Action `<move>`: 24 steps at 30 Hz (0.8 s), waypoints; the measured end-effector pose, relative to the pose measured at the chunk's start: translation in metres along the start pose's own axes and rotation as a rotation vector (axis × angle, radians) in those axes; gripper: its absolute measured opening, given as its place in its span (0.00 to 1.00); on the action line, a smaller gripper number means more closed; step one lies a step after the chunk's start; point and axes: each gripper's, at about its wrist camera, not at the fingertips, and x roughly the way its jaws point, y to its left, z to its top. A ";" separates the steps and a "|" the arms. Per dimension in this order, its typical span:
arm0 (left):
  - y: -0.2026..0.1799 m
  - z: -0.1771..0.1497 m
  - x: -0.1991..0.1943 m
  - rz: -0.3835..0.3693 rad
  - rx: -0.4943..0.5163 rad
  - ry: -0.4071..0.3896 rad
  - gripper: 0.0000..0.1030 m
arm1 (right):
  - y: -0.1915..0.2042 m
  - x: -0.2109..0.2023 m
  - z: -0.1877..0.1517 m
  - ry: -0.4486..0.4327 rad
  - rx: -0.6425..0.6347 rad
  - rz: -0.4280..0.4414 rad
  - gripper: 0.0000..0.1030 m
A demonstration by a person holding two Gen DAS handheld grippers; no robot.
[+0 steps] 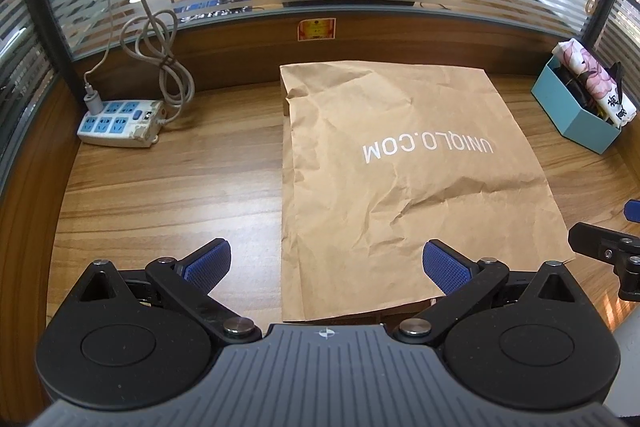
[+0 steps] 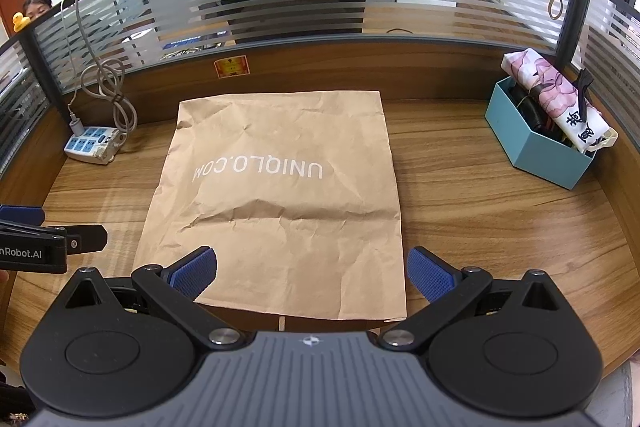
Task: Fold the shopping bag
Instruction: 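Move both grippers, open, toward the edge of the brown paper bag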
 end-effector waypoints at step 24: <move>0.004 -0.005 -0.001 0.010 -0.031 0.013 1.00 | 0.005 -0.004 -0.002 0.000 -0.013 0.017 1.00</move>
